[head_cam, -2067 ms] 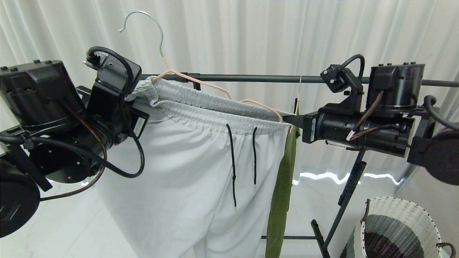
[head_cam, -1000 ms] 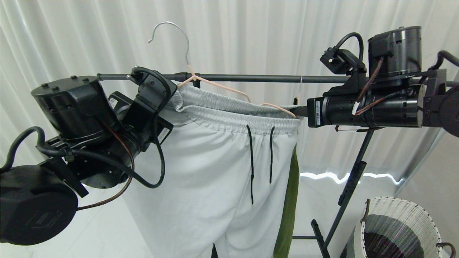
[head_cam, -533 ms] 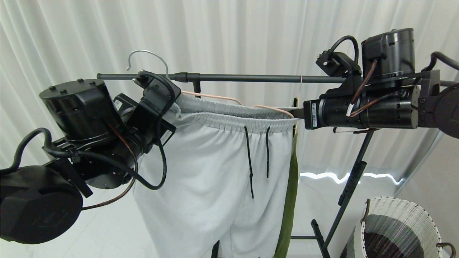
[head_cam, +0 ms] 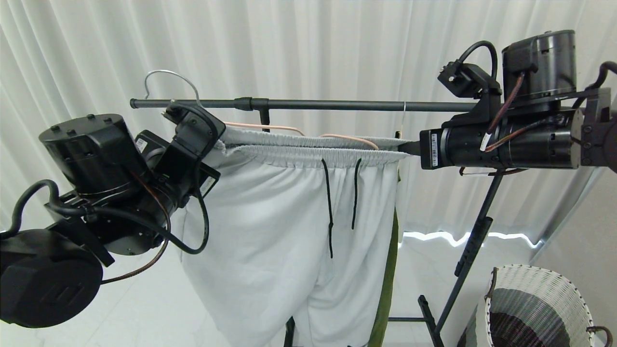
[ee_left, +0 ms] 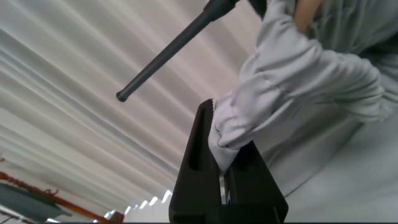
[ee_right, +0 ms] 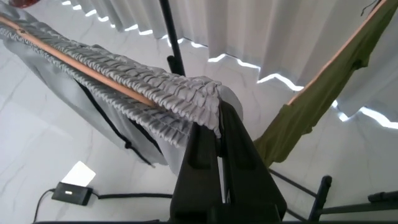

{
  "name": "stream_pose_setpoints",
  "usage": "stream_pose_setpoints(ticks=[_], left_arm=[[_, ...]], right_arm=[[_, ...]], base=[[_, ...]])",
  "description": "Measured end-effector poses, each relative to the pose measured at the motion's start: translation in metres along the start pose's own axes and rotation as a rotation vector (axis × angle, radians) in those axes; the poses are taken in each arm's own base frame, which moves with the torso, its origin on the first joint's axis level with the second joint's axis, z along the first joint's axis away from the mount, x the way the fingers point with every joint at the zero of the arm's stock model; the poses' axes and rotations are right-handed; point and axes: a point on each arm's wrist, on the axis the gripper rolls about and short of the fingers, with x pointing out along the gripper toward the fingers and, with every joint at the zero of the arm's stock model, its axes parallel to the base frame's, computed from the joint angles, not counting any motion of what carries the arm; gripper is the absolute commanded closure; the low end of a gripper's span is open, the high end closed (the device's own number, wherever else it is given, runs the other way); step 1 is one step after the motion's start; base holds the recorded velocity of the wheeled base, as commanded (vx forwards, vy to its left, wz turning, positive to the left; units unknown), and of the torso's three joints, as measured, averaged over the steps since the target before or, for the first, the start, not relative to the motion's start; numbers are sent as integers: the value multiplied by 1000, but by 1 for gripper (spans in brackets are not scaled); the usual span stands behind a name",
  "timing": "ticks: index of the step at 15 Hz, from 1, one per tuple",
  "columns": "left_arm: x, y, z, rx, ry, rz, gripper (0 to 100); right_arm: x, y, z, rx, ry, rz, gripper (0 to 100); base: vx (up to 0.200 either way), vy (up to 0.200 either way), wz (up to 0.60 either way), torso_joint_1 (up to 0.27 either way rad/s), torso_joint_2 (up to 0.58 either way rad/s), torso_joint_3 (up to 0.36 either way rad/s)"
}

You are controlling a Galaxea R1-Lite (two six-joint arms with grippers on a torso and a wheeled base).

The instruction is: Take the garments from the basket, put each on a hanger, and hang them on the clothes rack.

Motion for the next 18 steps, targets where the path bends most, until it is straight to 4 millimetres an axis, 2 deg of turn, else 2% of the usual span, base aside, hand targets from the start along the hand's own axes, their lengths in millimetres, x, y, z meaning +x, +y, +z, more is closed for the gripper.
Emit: stream_pose_setpoints(ticks=[5,9,13,14,18], left_arm=[[1,-6,-4,56,-8,-37,100],[-1,-22,4,63,-37,-88,100],[-1,-30,11,49,-57,-110,100],[-1,-30,11,47,-60,-112,100],[2,-29,8,49,-62,-121,100]], right_arm=[[-8,8,6,-39,-13,24,100],[-9,28,8,-60,-13,82,100],[-3,34,8,-66,-6,97,100],[-3,34,7,-65,4,94,0],[-9,29,0,-64,38,77,0]], base=[[0,0,0,0,0,0],[0,0,0,0,0,0],[0,0,0,0,0,0],[0,0,0,0,0,0],[0,0,0,0,0,0]])
